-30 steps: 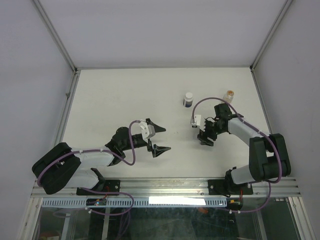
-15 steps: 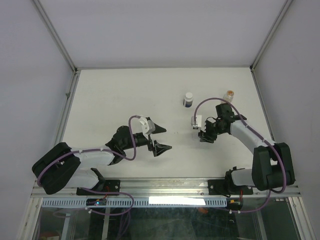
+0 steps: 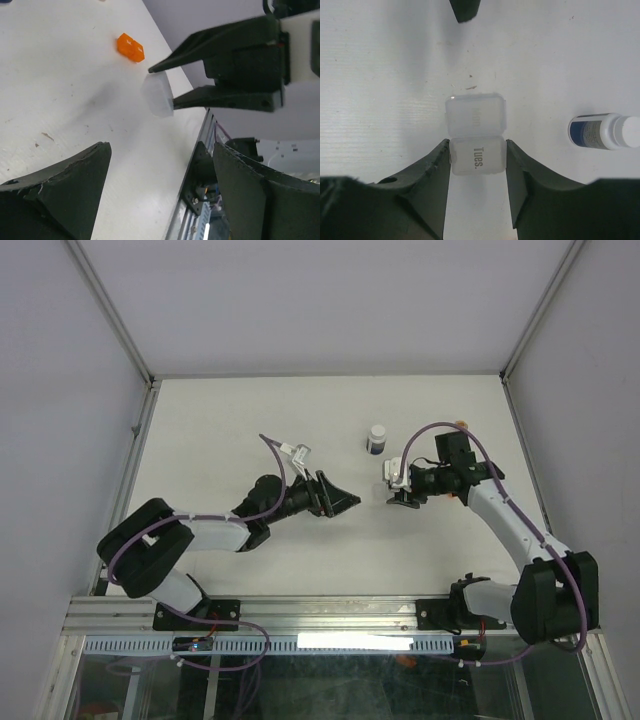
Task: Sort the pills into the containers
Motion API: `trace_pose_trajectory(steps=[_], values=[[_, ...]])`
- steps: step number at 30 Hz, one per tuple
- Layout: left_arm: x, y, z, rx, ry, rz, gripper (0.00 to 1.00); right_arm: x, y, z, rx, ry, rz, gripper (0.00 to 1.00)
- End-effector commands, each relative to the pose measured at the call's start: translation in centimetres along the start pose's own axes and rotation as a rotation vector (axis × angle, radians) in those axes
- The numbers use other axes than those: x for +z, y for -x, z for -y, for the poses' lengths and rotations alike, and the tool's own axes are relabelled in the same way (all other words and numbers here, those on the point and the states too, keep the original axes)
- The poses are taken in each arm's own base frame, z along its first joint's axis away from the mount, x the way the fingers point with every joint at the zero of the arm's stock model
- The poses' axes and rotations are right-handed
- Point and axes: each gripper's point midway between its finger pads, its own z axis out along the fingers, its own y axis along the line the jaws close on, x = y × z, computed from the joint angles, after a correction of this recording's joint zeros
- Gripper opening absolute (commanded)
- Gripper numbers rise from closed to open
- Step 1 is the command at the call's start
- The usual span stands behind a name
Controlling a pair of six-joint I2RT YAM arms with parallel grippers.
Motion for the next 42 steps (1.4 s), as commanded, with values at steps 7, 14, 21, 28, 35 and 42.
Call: trace_pose_trajectory(steps=[7,14,21,28,35,42], values=[[4.1,2.4,0.5,-0.269,0.032,0.067,0.79,0.0,2.7,0.3,-0.045,-0.043,0.093,0.23],[5.8,1.6,0.4,-0.289,0.057,0.05,0.75,0.5,2.8,0.2,-0.033,-0.045,0.092,0.23],[7.0,0.5,0.3,-0.299,0.072,0.01,0.59,1.0,2.7,0.2,-0.024,-0.045,0.083,0.23],[7.5,0.0,0.4,-0.304,0.068,-0.019,0.36,1.1,2.7,0.3,-0.009,-0.053,0.08,0.23],[7.4,-0.1,0.6,-0.325,0.058,-0.019,0.0,1.0,2.8,0.5,0.028,-0.07,0.078,0.44],[6.5,0.5,0.6,-0.395,0.054,0.017,0.0,-0.4,2.8,0.9,0.034,-0.114,0.072,0.78]])
